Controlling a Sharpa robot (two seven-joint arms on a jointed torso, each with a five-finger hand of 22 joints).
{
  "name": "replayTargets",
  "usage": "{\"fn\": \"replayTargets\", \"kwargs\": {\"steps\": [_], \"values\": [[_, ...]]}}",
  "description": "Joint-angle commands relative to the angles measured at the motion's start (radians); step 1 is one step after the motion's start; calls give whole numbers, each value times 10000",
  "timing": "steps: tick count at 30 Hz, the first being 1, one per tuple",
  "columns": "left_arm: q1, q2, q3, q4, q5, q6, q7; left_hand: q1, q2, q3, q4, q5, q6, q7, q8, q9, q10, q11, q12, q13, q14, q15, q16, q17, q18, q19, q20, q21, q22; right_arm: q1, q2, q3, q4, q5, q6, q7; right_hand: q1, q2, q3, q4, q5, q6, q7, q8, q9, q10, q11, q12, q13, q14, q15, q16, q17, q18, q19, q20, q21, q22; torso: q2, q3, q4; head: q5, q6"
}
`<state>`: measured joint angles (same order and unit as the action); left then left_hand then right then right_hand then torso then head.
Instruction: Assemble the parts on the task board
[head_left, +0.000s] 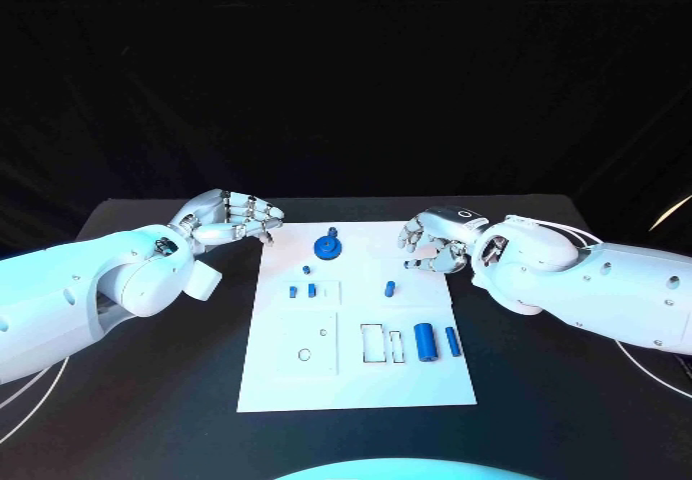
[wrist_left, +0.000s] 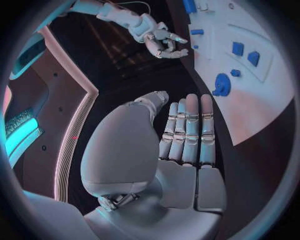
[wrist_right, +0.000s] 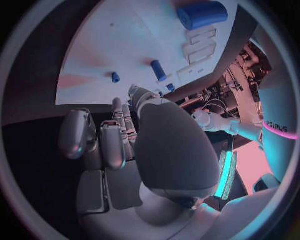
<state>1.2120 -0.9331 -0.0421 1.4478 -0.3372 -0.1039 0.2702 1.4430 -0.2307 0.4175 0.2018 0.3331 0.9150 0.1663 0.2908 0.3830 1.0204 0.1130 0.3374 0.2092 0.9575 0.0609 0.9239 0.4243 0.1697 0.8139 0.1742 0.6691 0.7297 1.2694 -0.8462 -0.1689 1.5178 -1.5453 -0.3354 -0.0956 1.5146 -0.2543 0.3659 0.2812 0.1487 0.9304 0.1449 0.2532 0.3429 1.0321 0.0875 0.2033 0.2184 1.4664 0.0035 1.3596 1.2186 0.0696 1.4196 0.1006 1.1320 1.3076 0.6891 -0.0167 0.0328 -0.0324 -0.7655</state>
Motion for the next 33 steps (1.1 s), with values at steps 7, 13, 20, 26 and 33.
{"fn": "replayTargets", "kwargs": {"steps": [7, 13, 20, 26, 33], "values": [[-9, -165, 10, 258, 1928, 680, 1060, 139, -71, -191, 184, -174, 9, -2, -207, -130, 476, -20, -662, -372, 705, -123, 16, 151, 135, 827, -135, -316, -360, -195, 190, -6, 49, -2357, 579, -1045, -29, -111, -56, -29, -27, 72, -75, -59, -20, -58, -47, -110, -140, 326, 34, -42, -66, 124, 78, -29, 175, 455, -6, 2, -6, -72, 32], [-11, -206, 10, 289, 1936, 549, 1084, 160, -114, -250, 206, -172, -17, 39, -270, -159, 484, 10, -773, -420, 695, -100, 173, 282, 114, 857, -138, -301, -334, -283, 333, -8, -65, -2577, 602, -1228, -21, -57, -40, -23, 46, 110, -89, -74, -26, -37, -58, -136, -224, 344, 17, -33, -70, 113, 112, -47, 231, 489, 0, 3, 2, -85, 34], [-12, -249, 10, 322, 1944, 475, 1083, 292, -24, -230, 197, -156, 31, 51, -312, -181, 576, 6, -876, -463, 711, -114, 451, 485, 118, 960, -171, -166, -219, -396, 478, -13, -192, -2624, 614, -1274, 47, 125, 276, -15, -234, 343, -121, -102, -38, 209, -79, -212, -555, 376, -11, -4, -81, 91, 179, -75, 324, 568, 8, 12, -1, -66, 17], [-13, -269, 10, 329, 1950, 442, 1047, 314, -10, -222, 192, -151, 36, 59, -319, -184, 588, 8, -891, -470, 707, -115, 481, 509, 118, 970, -177, -144, -199, -461, 611, -14, -327, -2634, 578, -1301, 30, 213, 578, -14, -150, 495, -135, -108, -35, 369, -95, -294, -760, 385, -23, 16, -86, 80, 209, -87, 374, 615, 3, 16, 4, -65, -2], [-13, -302, 9, 346, 1962, 426, 1004, 329, 8, -213, 193, -148, 40, 67, -326, -188, 589, 14, -909, -477, 696, -113, 502, 528, 116, 974, -181, -127, -182, -498, 706, -14, -466, -2634, 579, -1315, 6, 235, 728, -28, -85, 553, -134, -114, -30, 440, -94, -344, -862, 387, -26, 24, -93, 76, 219, -90, 387, 634, 17, 13, -6, -42, -5]]}}
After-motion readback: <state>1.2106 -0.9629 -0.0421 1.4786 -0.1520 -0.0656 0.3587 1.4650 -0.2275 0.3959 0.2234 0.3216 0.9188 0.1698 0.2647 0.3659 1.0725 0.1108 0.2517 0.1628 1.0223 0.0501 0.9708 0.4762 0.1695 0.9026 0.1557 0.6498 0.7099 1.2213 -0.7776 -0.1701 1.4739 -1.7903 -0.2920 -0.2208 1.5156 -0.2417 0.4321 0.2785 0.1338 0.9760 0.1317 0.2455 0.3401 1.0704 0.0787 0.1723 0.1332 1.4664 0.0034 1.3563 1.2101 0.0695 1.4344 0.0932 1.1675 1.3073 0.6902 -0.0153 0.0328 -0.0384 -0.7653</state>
